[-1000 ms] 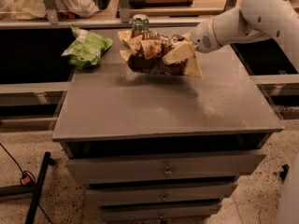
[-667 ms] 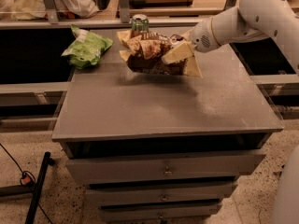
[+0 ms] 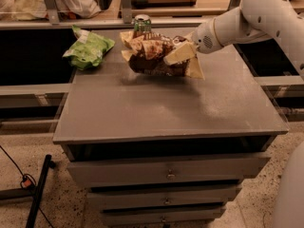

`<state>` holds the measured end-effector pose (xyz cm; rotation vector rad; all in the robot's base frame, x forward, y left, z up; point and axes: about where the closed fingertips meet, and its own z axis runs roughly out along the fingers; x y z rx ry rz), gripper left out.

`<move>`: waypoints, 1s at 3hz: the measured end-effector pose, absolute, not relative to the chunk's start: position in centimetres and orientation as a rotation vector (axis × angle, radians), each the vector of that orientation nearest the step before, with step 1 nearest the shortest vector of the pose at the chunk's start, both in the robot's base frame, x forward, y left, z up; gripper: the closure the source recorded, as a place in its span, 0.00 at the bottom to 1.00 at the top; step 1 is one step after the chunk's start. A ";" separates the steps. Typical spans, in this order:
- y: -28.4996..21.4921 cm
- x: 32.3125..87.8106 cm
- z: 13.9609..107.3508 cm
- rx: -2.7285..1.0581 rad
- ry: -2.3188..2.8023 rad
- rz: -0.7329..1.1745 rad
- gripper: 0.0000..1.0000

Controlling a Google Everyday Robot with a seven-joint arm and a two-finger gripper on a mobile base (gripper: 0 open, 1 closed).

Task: Move brown chip bag near green can

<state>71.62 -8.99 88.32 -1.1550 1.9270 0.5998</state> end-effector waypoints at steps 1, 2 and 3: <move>-9.2 71.9 87.9 -1.111 1.978 0.613 0.13; -9.0 71.9 87.7 -1.111 1.981 0.619 0.00; -9.0 72.0 87.7 -1.111 1.981 0.619 0.00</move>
Offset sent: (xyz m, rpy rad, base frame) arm 0.0027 -0.0022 -0.0036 0.0032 0.0375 -0.0314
